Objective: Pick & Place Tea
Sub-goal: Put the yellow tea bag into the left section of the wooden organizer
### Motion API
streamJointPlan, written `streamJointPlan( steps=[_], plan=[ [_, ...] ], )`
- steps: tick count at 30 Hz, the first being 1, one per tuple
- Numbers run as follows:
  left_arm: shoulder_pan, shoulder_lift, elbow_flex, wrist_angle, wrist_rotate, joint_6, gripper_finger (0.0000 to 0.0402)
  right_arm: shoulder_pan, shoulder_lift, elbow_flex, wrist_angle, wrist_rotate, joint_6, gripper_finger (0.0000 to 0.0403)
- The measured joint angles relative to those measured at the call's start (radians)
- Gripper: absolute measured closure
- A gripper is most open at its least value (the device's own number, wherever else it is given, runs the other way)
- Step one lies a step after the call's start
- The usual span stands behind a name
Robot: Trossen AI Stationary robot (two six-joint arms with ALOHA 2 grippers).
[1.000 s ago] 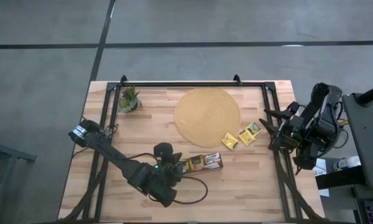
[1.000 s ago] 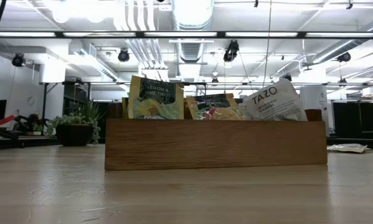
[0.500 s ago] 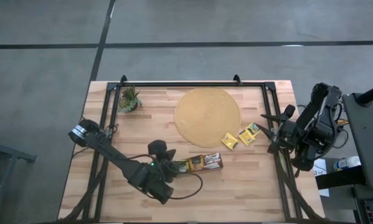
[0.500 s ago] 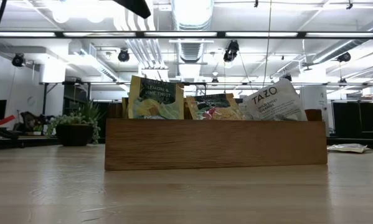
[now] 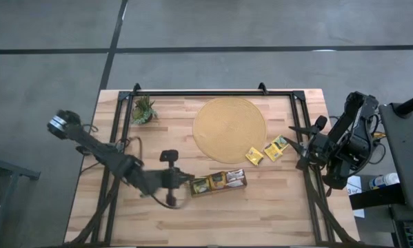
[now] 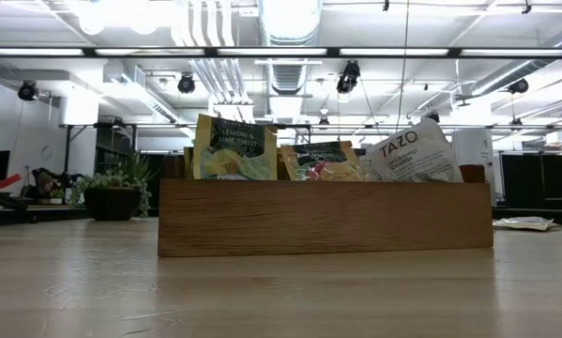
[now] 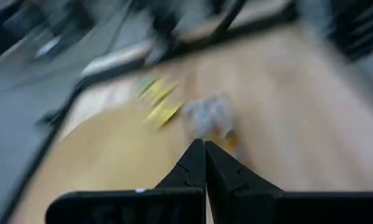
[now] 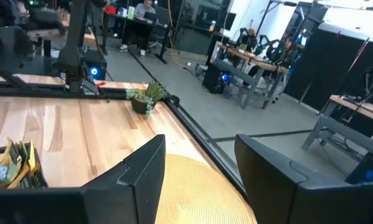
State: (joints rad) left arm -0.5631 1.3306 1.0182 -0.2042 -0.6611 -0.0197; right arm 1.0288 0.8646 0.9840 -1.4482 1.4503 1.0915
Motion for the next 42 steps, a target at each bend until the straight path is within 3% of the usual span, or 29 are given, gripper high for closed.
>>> streamJointPlan(
  steps=[4,9,14,16,23,27,29,33,38,42],
  plan=[
    [0.088,-0.139,-0.231,0.369,0.262,0.127,0.0402,0.0,0.0,-0.001,0.002,0.015,0.0,0.0211],
    [0.254,-0.239,-0.385,0.387,0.385,-0.013,0.0402,0.0,0.0,-0.001,0.004,0.016,-0.003,0.0211],
    [0.394,-0.313,-0.5,0.534,0.747,-0.053,0.0402,0.0,-0.001,-0.001,0.003,0.041,-0.022,0.0211],
    [0.42,-0.338,-0.547,0.639,0.832,-0.053,0.0402,0.0,-0.001,-0.001,0.003,0.046,-0.036,0.0211],
    [0.444,-0.448,-0.607,0.676,0.844,-0.039,0.0402,0.0,-0.02,-0.045,-0.018,0.118,-0.071,0.0211],
    [0.444,-0.485,-0.609,0.648,0.844,-0.019,0.0402,0.003,-0.067,-0.054,-0.124,0.12,0.04,0.0211],
    [0.446,-0.495,-0.61,0.63,0.844,0.002,0.0402,0.016,-0.115,-0.062,-0.118,0.122,0.02,0.0211],
    [0.46,-0.5,-0.61,0.623,0.844,0.022,0.0402,0.128,-0.207,-0.099,-0.123,0.124,-0.006,0.0211],
    [0.491,-0.5,-0.61,0.622,0.843,0.021,0.0402,0.417,-0.371,-0.124,-0.123,0.122,-0.1,0.0211],
    [0.504,-0.495,-0.612,0.62,0.844,0.01,0.0402,0.418,-0.442,-0.145,-0.12,0.117,-0.126,0.0211]
  ],
)
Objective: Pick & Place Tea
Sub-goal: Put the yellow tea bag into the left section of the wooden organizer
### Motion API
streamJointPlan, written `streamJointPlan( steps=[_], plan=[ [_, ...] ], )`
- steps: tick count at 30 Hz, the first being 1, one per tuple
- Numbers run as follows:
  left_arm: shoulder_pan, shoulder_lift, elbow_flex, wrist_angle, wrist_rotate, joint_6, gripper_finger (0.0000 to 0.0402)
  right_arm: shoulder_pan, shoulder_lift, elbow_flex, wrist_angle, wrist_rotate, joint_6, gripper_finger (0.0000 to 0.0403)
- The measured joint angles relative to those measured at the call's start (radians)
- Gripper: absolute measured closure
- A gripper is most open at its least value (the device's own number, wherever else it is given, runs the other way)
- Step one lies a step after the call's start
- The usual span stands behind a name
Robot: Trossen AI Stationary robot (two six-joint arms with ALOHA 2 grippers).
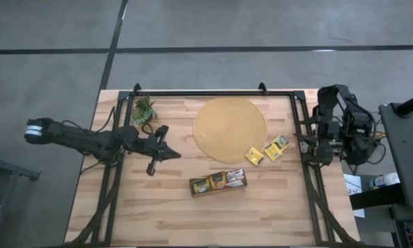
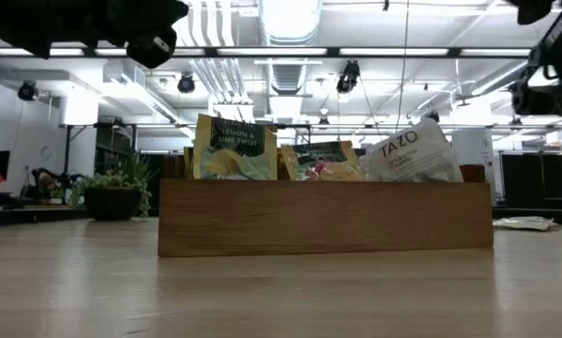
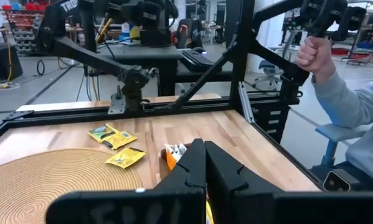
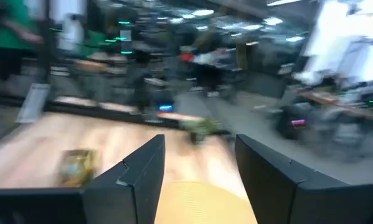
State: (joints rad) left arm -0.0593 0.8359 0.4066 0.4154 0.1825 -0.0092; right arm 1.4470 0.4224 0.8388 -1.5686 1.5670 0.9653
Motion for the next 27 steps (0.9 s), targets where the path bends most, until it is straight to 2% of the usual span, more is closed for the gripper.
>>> streamJointPlan(
  steps=[5,9,16,22,27],
  plan=[
    [0.003,0.007,-0.001,0.003,0.0,-0.007,0.0402,0.0,0.029,0.01,-0.002,0.004,0.0,0.0211],
    [0.004,0.008,-0.001,0.003,0.0,-0.007,0.0402,-0.001,0.1,0.038,-0.003,0.003,0.018,0.0211],
    [0.004,0.008,-0.001,0.003,0.0,-0.011,0.0402,0.067,0.219,0.083,-0.002,0.004,0.013,0.0211],
    [0.004,0.008,-0.001,0.003,0.0,-0.018,0.0402,-0.019,0.252,0.083,0.013,0.004,0.018,0.0211],
    [0.004,0.008,-0.001,0.003,0.0,-0.032,0.0402,-0.136,0.323,0.099,0.146,0.003,-0.064,0.0211]
  ],
)
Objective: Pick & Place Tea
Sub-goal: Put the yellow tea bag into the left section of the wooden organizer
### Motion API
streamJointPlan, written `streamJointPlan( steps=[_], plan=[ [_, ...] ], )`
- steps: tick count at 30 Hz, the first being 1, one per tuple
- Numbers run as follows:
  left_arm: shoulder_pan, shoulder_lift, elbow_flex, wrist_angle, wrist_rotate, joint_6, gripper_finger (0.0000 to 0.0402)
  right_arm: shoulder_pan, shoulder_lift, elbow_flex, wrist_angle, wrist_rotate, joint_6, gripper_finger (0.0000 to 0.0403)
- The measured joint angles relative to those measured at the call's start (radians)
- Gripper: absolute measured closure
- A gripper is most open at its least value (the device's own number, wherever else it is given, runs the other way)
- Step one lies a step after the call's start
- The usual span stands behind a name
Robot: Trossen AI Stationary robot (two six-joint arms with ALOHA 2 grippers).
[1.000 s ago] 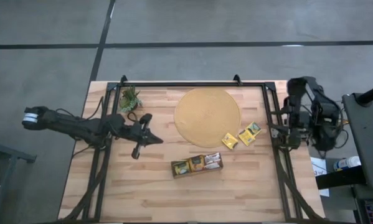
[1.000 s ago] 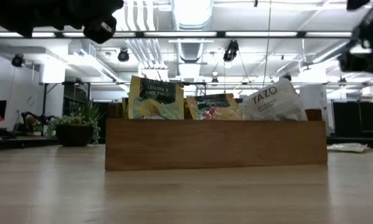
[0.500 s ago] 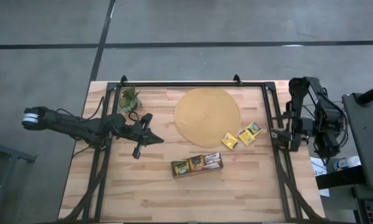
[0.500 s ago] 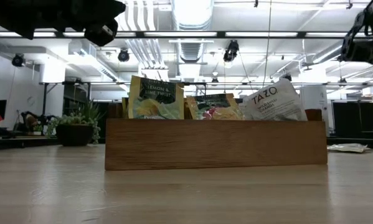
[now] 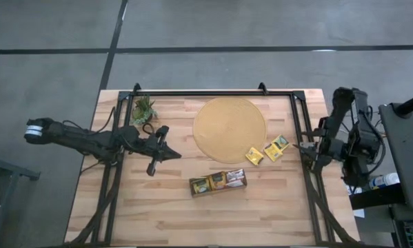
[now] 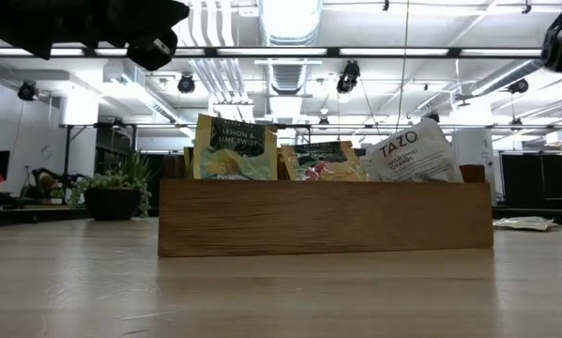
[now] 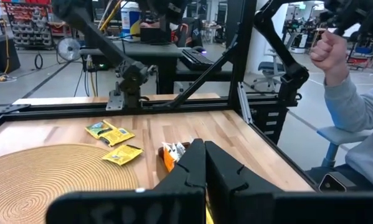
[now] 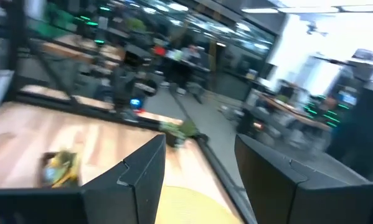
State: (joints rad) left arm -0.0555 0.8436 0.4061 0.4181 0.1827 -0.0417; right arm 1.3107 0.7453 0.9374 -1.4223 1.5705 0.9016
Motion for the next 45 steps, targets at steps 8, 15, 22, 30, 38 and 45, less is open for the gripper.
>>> streamJointPlan(
  steps=[8,15,22,30,38,45],
  plan=[
    [0.0,0.0,0.0,0.0,0.008,-0.021,0.0402,-0.356,0.207,0.067,0.224,0.0,-0.169,0.0211],
    [-0.001,0.0,0.0,-0.009,0.022,-0.041,0.0402,-0.357,0.265,0.085,0.191,0.0,-0.042,0.0211],
    [-0.002,0.003,-0.001,-0.008,0.058,-0.054,0.0402,-0.304,0.284,0.068,0.02,0.0,0.22,0.0211],
    [-0.005,0.009,-0.001,-0.009,0.062,-0.048,0.0402,-0.429,0.416,0.129,-0.12,0.0,0.423,0.0211],
    [-0.006,0.008,-0.002,-0.009,0.062,-0.046,0.0402,-0.448,0.436,0.133,-0.148,0.0,0.499,0.0211],
    [-0.006,0.008,-0.002,-0.009,0.061,-0.05,0.0402,-0.502,0.442,0.115,-0.148,0.0,0.534,0.0211]
  ],
)
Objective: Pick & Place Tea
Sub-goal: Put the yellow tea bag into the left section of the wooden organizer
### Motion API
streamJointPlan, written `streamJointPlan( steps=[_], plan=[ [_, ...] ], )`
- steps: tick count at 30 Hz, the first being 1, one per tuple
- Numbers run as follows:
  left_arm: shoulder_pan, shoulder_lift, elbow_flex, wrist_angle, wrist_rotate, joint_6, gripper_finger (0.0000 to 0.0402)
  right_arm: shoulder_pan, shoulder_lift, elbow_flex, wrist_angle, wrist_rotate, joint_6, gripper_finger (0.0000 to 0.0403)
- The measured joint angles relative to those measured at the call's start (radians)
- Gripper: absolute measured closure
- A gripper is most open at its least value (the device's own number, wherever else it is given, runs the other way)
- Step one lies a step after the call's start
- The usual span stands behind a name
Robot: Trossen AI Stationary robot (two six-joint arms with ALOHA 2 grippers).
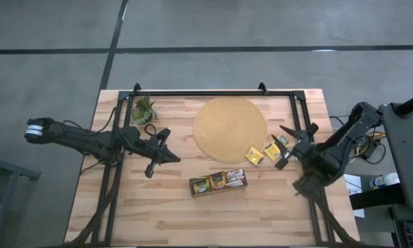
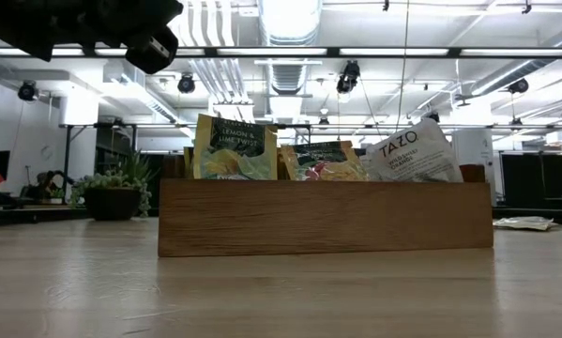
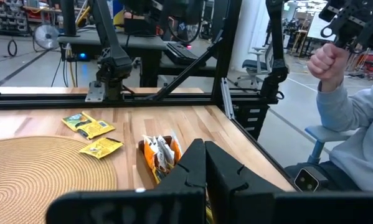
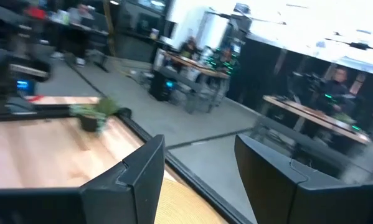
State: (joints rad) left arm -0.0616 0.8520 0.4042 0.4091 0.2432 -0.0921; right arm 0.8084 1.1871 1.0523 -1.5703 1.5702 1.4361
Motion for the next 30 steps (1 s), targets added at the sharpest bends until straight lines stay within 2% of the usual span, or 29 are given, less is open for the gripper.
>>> streamJointPlan(
  steps=[13,30],
  plan=[
    [0.0,0.0,0.0,0.0,0.0,-0.002,0.0402,-0.112,0.078,0.044,0.054,0.0,0.008,0.0211],
    [0.001,0.0,-0.001,-0.018,0.003,-0.006,0.0402,-0.302,0.261,0.141,0.136,0.0,0.022,0.0211]
  ],
)
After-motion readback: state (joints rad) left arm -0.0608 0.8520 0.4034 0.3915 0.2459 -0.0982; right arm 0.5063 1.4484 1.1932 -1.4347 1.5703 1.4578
